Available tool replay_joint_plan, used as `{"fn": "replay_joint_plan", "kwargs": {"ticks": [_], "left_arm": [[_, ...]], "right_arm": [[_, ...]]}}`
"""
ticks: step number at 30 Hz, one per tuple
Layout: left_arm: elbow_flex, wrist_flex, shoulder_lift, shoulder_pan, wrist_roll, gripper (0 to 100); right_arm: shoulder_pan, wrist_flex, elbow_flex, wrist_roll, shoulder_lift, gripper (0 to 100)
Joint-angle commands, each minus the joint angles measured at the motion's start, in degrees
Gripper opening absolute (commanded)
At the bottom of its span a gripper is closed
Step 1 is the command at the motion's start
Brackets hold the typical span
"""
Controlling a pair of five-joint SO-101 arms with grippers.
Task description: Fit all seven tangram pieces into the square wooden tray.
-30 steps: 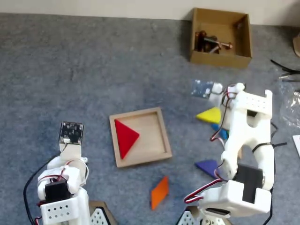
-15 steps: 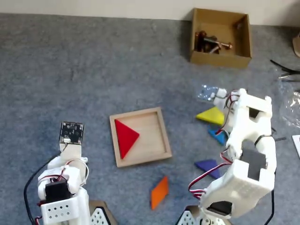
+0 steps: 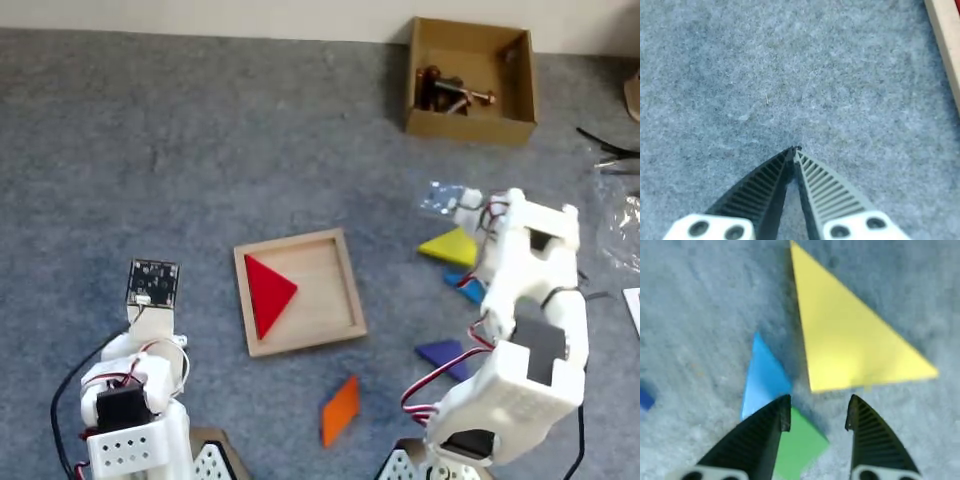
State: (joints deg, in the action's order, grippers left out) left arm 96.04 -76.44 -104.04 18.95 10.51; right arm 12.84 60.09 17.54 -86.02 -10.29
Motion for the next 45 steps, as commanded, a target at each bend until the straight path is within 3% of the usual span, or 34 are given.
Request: {"fn": "replay_joint_plan", "kwargs": {"ticks": [1, 12, 17, 26, 35, 38, 42, 45], "left_arm": [[1.1, -0.1, -0.3, 1.0, -0.3, 1], [1.1, -0.1, -0.3, 1.0, -0.3, 1], [1.1, -0.1, -0.3, 1.0, -0.3, 1], [1.1, -0.1, -0.3, 1.0, -0.3, 1], [1.1, -0.1, -0.3, 1.0, -0.3, 1], [1.1, -0.1, -0.3, 1.0, -0.3, 1], [1.1, -0.1, -0.3, 1.0, -0.3, 1], [1.1, -0.1, -0.3, 1.0, -0.3, 1]], "right_arm": [[-4.5, -1.1, 0.1, 4.7, 0.6, 17.7], [-15.7, -1.9, 0.0, 12.8, 0.6, 17.7], [-18.3, -8.3, 0.5, 17.1, 0.6, 17.7], [-20.8, -7.0, 0.0, 26.2, 1.0, 18.0], [-19.1, 6.5, -10.0, 22.9, 0.7, 18.2], [-18.2, 7.7, -12.6, 22.7, 0.7, 18.9], [-17.4, 7.5, -13.8, 22.5, 0.6, 26.9], [-17.4, 7.5, -13.5, 18.9, 0.6, 28.3]]}}
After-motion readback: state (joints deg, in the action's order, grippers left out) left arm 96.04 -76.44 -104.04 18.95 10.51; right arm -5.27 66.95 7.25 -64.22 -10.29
